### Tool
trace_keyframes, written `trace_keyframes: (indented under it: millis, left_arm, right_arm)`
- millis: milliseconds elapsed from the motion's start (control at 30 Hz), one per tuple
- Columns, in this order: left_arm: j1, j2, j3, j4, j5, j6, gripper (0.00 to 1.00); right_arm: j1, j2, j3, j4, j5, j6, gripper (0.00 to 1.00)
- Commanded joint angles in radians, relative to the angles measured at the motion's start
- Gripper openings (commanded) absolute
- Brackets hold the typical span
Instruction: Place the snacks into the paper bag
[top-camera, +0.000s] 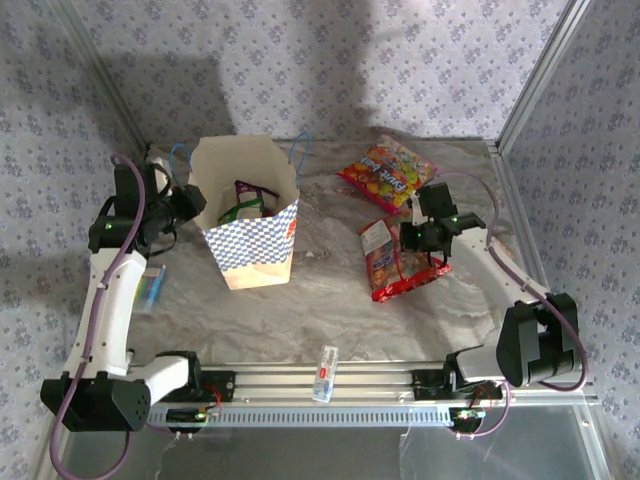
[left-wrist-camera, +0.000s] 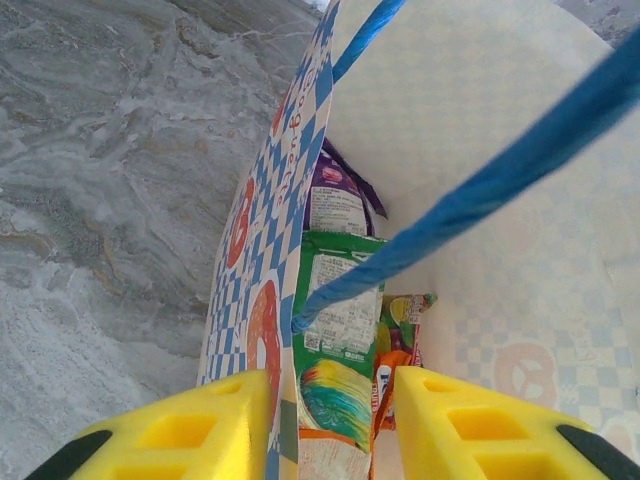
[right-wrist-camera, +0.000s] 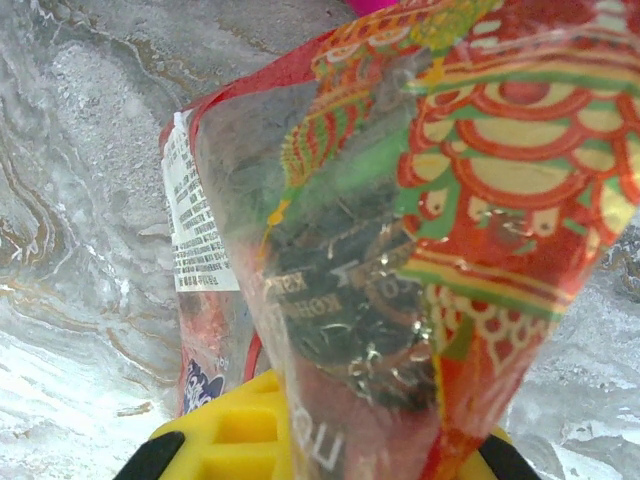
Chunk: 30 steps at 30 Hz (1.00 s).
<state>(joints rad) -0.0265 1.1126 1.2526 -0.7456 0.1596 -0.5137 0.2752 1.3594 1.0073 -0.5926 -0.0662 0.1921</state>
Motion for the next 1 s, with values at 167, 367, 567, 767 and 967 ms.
trace_keyframes:
  millis: [167, 367, 567, 767, 967]
  left_arm:
    - [-0.004, -0.026, 0.005, -0.001, -0.015, 0.017, 0.38]
    - [-0.005, -0.026, 0.003, 0.002, -0.013, 0.019, 0.38]
    - [-0.005, -0.025, 0.002, 0.009, -0.013, 0.023, 0.38]
    - [-0.005, -0.023, 0.003, 0.011, -0.012, 0.027, 0.38]
    - [-0.003, -0.025, 0.009, 0.011, -0.012, 0.03, 0.39]
  right_arm:
    - [0.049, -0.092, 0.077, 0.005, 0.053, -0.047, 0.0]
    - [0.08, -0.147, 0.093, 0.003, 0.042, -0.081, 0.0]
    - [0.116, -0.169, 0.136, -0.035, 0.049, -0.089, 0.0]
    - [0.167, -0.176, 0.177, -0.063, 0.076, -0.1, 0.0]
    - [0.211, -0.193, 0.251, -0.073, 0.093, -0.102, 0.0]
